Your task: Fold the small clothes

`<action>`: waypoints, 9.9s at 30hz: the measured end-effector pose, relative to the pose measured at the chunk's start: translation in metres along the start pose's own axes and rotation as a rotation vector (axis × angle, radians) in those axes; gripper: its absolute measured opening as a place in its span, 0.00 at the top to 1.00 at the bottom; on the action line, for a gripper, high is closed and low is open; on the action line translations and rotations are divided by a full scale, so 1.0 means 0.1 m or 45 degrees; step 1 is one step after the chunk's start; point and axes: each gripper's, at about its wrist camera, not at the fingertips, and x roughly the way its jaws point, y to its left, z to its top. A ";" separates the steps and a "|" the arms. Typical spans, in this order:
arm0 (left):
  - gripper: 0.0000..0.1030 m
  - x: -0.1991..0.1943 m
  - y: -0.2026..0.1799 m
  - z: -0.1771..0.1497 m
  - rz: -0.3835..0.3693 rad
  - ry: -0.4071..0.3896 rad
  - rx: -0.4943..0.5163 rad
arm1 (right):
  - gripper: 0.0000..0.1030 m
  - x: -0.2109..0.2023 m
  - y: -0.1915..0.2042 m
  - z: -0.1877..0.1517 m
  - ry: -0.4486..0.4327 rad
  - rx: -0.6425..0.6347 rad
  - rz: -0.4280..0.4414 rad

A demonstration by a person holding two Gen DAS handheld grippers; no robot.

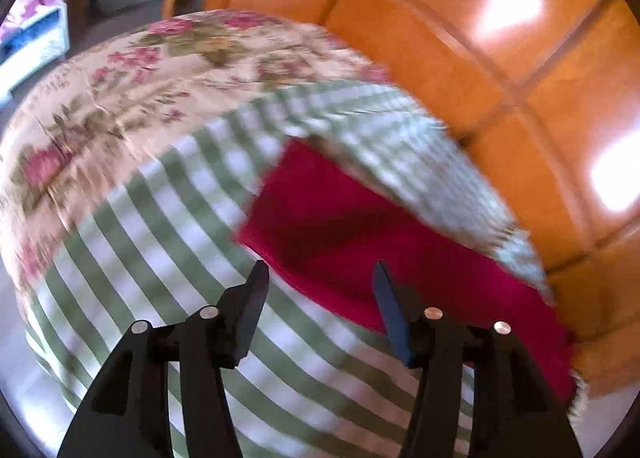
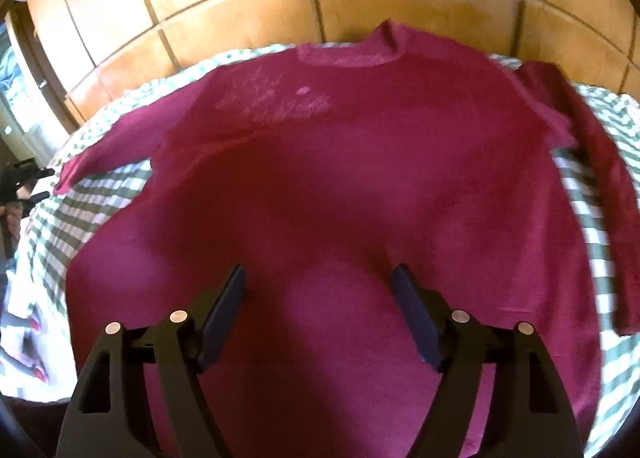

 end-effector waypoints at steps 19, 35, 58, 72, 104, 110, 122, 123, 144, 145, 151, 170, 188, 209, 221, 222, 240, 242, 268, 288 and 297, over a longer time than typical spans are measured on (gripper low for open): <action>0.94 -0.16 -1.39 -2.39 -0.624 0.568 0.656 | 0.91 -0.70 -1.22 -0.86 0.082 0.256 -0.140; 0.49 -0.51 -1.80 -2.06 -0.482 0.286 0.711 | 0.59 -0.93 -1.74 -0.52 -0.085 0.262 -0.361; 0.45 0.17 -3.20 -2.82 -0.489 0.489 1.034 | 0.96 -1.79 -4.01 0.65 -0.348 0.693 -0.782; 0.42 0.35 -3.32 -2.82 -0.410 0.443 1.012 | 0.29 -0.87 -4.47 0.04 -0.358 1.168 -0.455; 0.35 -0.25 -1.98 -2.29 -0.286 0.294 0.787 | 0.43 -0.59 -2.53 -0.44 0.028 0.670 0.105; 0.63 -0.29 -1.60 -2.54 -0.361 0.428 0.832 | 0.81 -0.72 -1.71 -0.87 0.168 0.454 0.139; 0.67 -0.39 -1.59 -2.62 -0.360 0.397 0.888 | 0.93 -0.79 -1.51 -0.88 0.207 0.284 0.012; 0.62 -0.43 -1.63 -2.54 -0.383 0.353 0.854 | 0.84 -0.80 -1.59 -0.82 0.179 0.320 0.017; 0.56 0.12 -2.91 -2.56 -0.458 0.404 0.899 | 0.95 -0.50 -4.46 0.44 -0.244 1.186 -0.466; 0.56 0.15 -2.92 -2.54 -0.460 0.413 0.883 | 0.95 -0.55 -4.34 0.56 -0.269 1.119 -0.439; 0.56 0.26 -2.98 -2.35 -0.513 0.419 0.810 | 0.95 -0.76 -3.16 1.37 -0.381 0.658 -0.158; 0.52 0.42 -3.02 -1.83 -0.599 0.388 0.649 | 0.49 -0.12 -0.74 1.54 -0.226 0.206 0.409; 1.00 0.77 -3.78 -1.63 -0.624 0.279 0.741 | 0.49 0.15 -1.43 1.24 -0.145 0.274 0.045; 0.98 0.95 -3.59 -1.68 -0.582 0.239 0.720 | 0.49 0.78 -1.57 1.22 -0.155 0.235 -0.311; 0.71 1.10 -3.23 -1.64 -0.306 0.229 0.600 | 0.45 0.85 -1.50 1.20 -0.149 0.189 -0.414; 0.69 0.99 -3.15 -1.63 -0.301 0.207 0.583 | 0.44 0.85 -1.50 1.20 -0.145 0.187 -0.419; 0.61 0.12 0.09 -0.55 -0.133 -0.072 -0.285 | 0.21 0.45 -0.27 0.45 -0.115 0.003 -0.188; 0.61 0.16 0.23 -0.40 -0.155 -0.077 -0.342 | 0.19 0.47 -0.23 0.42 -0.125 0.010 -0.209; 0.92 -0.03 -2.51 -0.95 -0.556 -0.046 0.456 | 0.14 0.54 -0.33 0.38 -0.140 0.055 -0.176; 0.69 0.20 -1.96 -2.35 -0.415 0.179 0.707 | 0.55 1.02 0.67 1.05 0.163 0.089 0.490; 0.69 0.26 -1.96 -2.44 -0.415 0.173 0.732 | 0.96 0.71 1.36 1.37 -0.019 -0.189 0.338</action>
